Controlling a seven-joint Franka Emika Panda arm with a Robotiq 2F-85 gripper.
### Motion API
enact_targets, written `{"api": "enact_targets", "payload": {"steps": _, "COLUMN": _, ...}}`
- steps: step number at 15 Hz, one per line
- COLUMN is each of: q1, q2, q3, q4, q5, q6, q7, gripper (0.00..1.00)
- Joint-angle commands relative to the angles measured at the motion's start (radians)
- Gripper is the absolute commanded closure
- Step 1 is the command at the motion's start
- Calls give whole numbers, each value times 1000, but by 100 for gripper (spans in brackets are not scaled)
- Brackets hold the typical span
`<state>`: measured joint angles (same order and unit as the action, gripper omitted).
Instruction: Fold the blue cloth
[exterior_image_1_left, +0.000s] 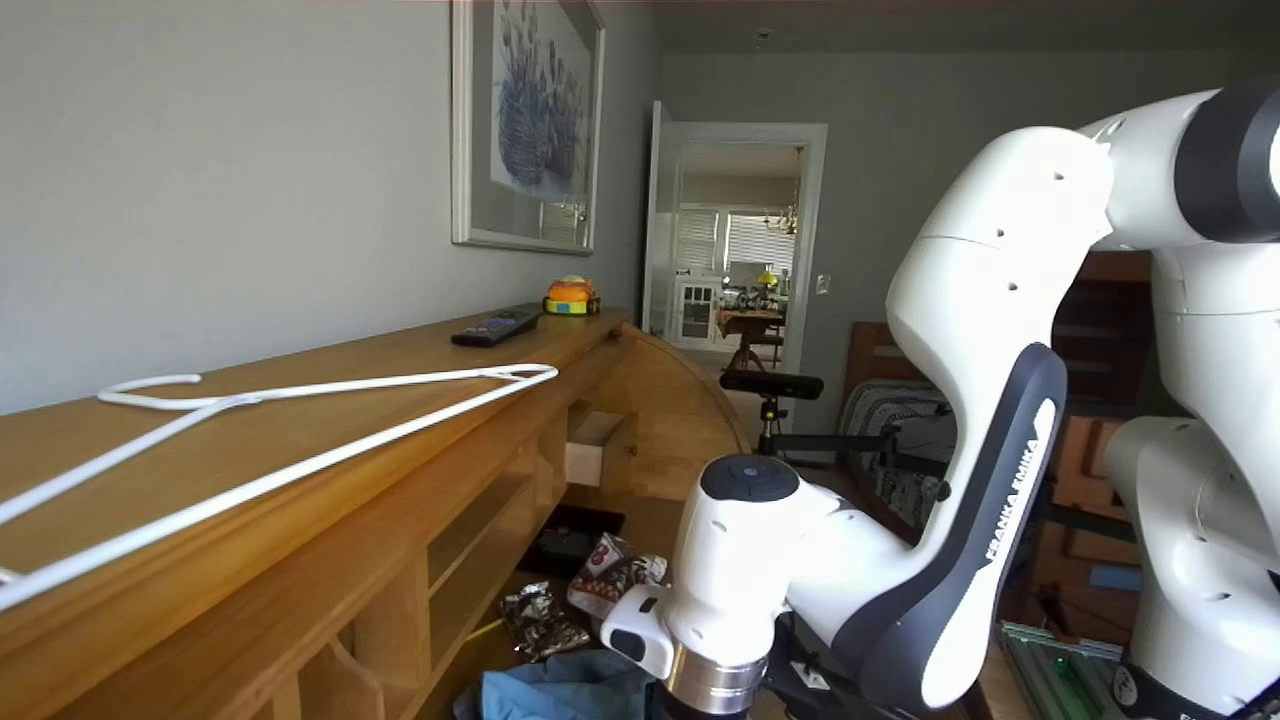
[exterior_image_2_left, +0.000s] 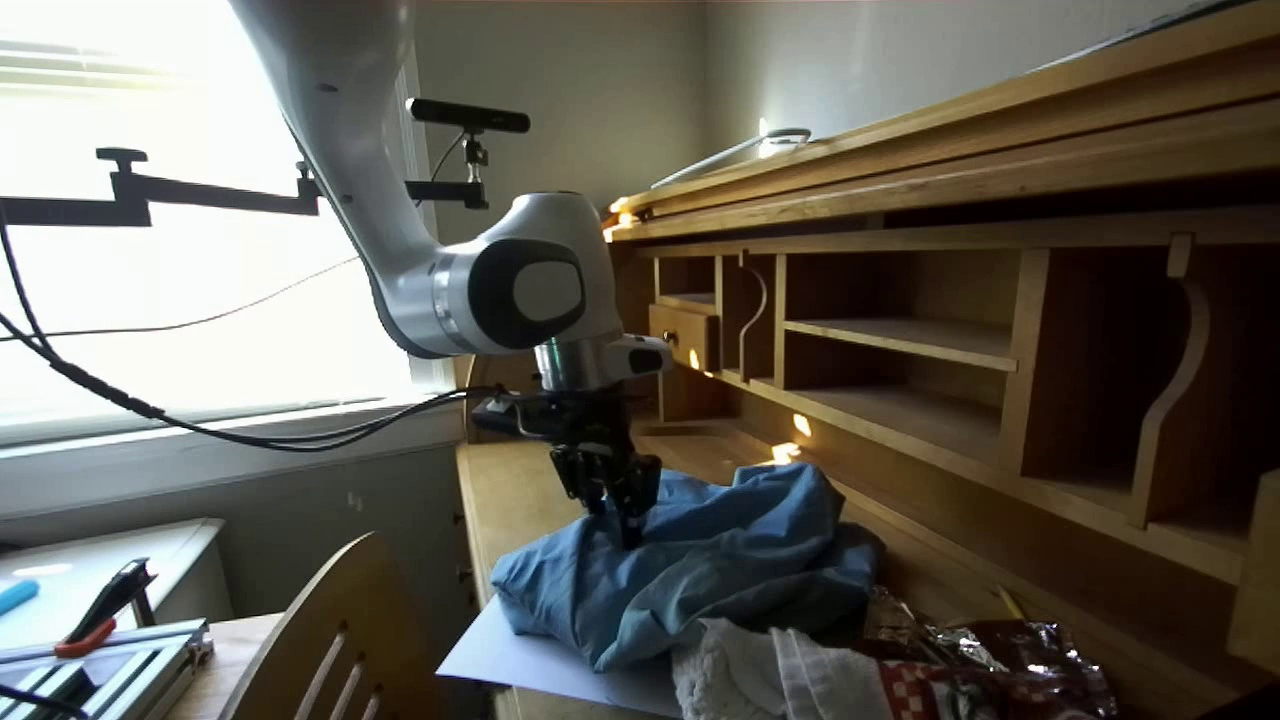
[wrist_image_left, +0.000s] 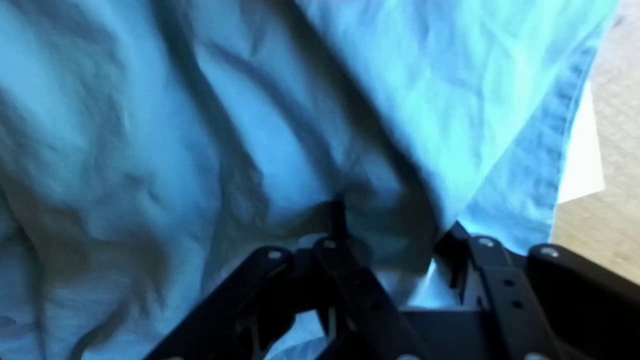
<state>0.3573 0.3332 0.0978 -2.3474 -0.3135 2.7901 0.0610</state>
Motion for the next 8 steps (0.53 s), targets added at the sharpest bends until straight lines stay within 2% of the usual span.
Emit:
{"api": "enact_targets", "payload": {"steps": 1, "q1": 1, "q2": -57, "q3": -3, "q4": -2, "q5": -29, "q6": -10, "q7": 10, "gripper": 84}}
{"api": "enact_targets", "payload": {"steps": 3, "q1": -10, "q2": -95, "q3": 5, "q4": 0, "q5": -26, "q6": -31, "q7": -9, "gripper": 98}}
{"api": "enact_targets", "payload": {"steps": 8, "q1": -52, "q2": -172, "q3": 41, "q4": 0, "q5": 12, "q6": -39, "q7": -61, "gripper": 100}}
